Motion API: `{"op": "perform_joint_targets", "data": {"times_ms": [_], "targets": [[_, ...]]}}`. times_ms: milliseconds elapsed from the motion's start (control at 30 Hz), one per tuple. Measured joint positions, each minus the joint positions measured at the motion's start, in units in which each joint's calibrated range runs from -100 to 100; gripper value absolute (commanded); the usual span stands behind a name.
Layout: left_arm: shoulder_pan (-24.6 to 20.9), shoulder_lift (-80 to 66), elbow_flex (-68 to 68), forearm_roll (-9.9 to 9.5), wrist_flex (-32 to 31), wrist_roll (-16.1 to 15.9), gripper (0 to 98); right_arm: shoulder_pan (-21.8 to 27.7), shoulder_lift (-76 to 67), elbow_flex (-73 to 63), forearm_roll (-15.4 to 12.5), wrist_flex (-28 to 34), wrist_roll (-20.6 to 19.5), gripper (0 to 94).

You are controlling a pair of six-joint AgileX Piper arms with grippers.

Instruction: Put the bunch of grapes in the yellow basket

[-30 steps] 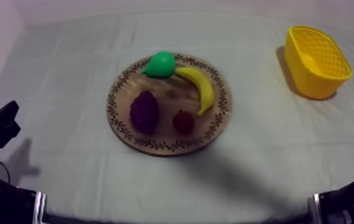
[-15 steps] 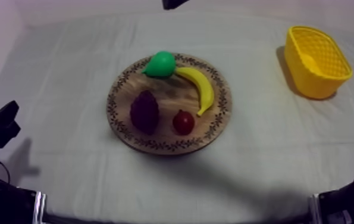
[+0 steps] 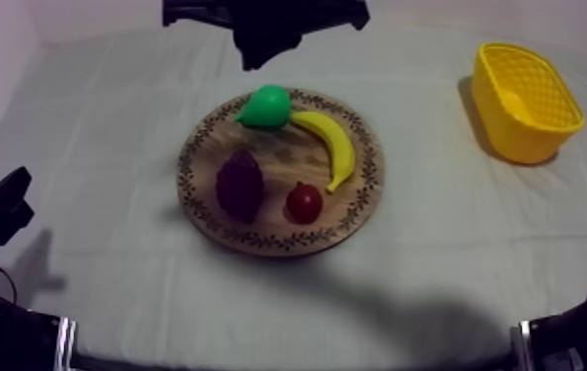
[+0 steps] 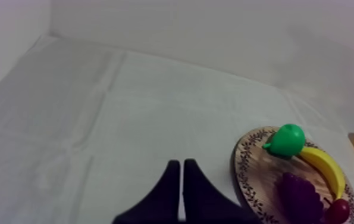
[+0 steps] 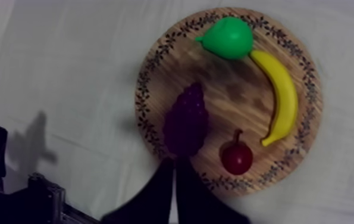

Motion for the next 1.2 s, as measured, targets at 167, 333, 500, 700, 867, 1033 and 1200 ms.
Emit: {"op": "perform_joint_targets", "data": {"times_ms": [167,333,500,700,867,1033,1200], "targets": [[0.0,0.0,0.0,0.00,0.0,0.0,0.1,-0.3,1.8,0.7,-1.4,0.3,-0.3,5.1],[0.0,0.0,0.0,0.00,0.0,0.0,0.1,-0.6,2.8,1.0,-1.9,0.3,-0.6,32.3],[0.0,0.0,0.0,0.00,0.0,0.0,0.1,-0.7,3.8,1.2,-2.5,0.3,-0.4,69.9],[0.0,0.0,0.0,0.00,0.0,0.0,0.1,0.0,4.9,0.7,-3.4,0.4,-0.2,89.9],[0.0,0.0,0.0,0.00,0.0,0.0,0.1,0.3,5.9,0.5,-3.7,0.2,0.1,92.5],[0.0,0.0,0.0,0.00,0.0,0.0,0.1,0.6,8.0,1.5,-4.9,-0.3,0.5,93.0],[0.0,0.0,0.0,0.00,0.0,0.0,0.1,1.2,10.9,3.2,-6.2,-3.6,1.2,92.9]]}}
